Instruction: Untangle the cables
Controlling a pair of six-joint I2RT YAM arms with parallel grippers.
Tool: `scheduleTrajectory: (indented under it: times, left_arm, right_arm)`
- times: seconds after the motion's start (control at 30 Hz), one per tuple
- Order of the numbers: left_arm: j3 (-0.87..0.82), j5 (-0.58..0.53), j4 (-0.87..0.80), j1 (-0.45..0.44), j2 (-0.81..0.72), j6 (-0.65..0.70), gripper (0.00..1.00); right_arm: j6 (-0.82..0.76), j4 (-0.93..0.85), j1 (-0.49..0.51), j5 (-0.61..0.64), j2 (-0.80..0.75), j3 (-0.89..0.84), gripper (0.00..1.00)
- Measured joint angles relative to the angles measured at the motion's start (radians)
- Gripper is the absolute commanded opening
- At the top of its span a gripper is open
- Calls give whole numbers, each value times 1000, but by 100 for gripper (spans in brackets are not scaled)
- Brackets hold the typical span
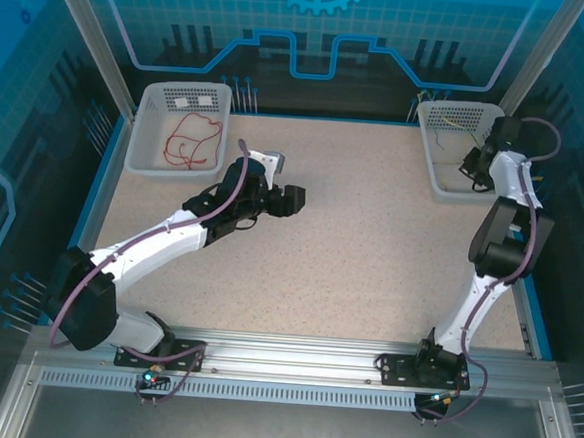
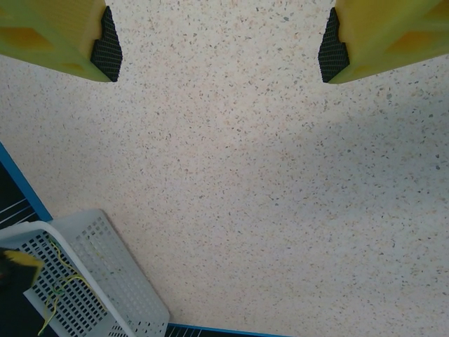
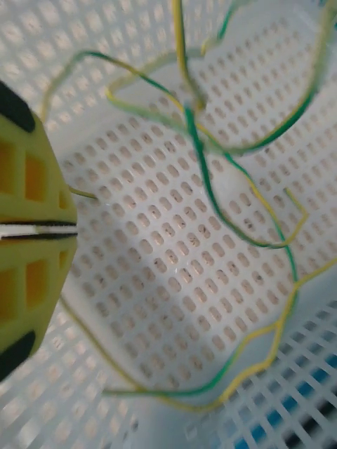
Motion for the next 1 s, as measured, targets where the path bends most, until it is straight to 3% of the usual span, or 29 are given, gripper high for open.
scheduleTrajectory:
  times: [0.23,0.57,0.73,0.83,0.9,1.0]
  left_arm:
    - [2,0,0,1,9,0,78]
    - [2,0,0,14,10,0,77]
    - [2,0,5,16,10,0,78]
    - [-5,2,36,31,14,-4,78]
    - [-7,12,55,55,29,-19,78]
    - [-14,34,84,90,64,-31,80]
  right_arm:
    - [39,37,5,18,-264,-181,49]
    - [98,71,2,-83,-402,-451,54]
    - [97,108,61,-57,-587,-577,60]
    - [69,185,108,-55,-724,-652,75]
    - [26,241,174,-39,-786,-694,82]
    - [-53,299,291,-35,-783,-711,84]
